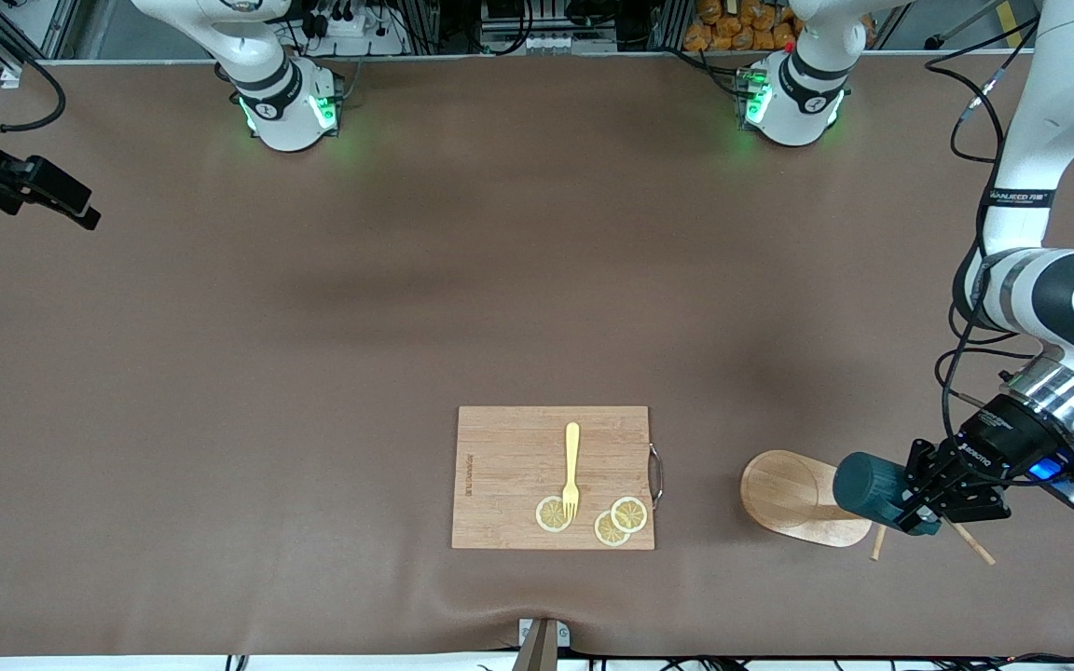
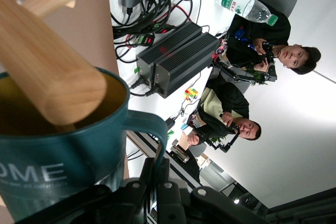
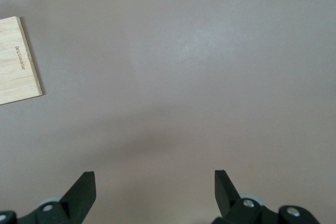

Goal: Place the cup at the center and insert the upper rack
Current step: 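Hang the mug handle onto a peg of the mug stand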

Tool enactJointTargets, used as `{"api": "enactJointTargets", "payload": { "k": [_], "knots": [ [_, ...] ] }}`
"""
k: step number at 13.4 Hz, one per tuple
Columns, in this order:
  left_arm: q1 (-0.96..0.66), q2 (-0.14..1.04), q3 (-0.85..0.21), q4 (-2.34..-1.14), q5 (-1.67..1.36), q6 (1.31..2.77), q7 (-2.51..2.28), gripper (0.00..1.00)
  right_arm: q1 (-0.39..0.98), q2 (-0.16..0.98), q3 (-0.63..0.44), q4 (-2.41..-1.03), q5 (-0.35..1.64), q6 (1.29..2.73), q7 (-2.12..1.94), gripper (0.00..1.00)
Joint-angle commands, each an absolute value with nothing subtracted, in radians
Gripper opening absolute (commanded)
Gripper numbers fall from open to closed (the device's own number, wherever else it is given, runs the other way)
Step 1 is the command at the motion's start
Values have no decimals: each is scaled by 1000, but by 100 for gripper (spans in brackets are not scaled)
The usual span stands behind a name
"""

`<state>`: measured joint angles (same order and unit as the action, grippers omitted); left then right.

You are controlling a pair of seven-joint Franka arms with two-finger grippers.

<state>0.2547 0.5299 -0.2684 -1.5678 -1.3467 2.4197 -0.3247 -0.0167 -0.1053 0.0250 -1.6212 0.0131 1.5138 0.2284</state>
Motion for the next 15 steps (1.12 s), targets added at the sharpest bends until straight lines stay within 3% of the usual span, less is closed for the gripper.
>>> {"api": "enactJointTargets", "payload": {
  "k": [1,8,9,10,15],
  "knots": [
    [258,503,-273,-1604,-1376,2437,-339,0,-29,-107,40,-1623,-2,1511,244,100],
    [271,502,-272,-1608,-1373,2437,-357,0,-29,-106,40,-1623,-5,1511,244,100],
    [273,502,-272,-1608,-1373,2437,-353,14,-29,-106,40,-1623,-5,1511,244,100],
    [279,502,-270,-1608,-1365,2436,-344,97,-29,-106,40,-1623,-5,1511,244,100],
    [279,473,-267,-1618,-1358,2433,-345,100,-29,-106,40,-1623,-5,1511,244,100]
  ]
}}
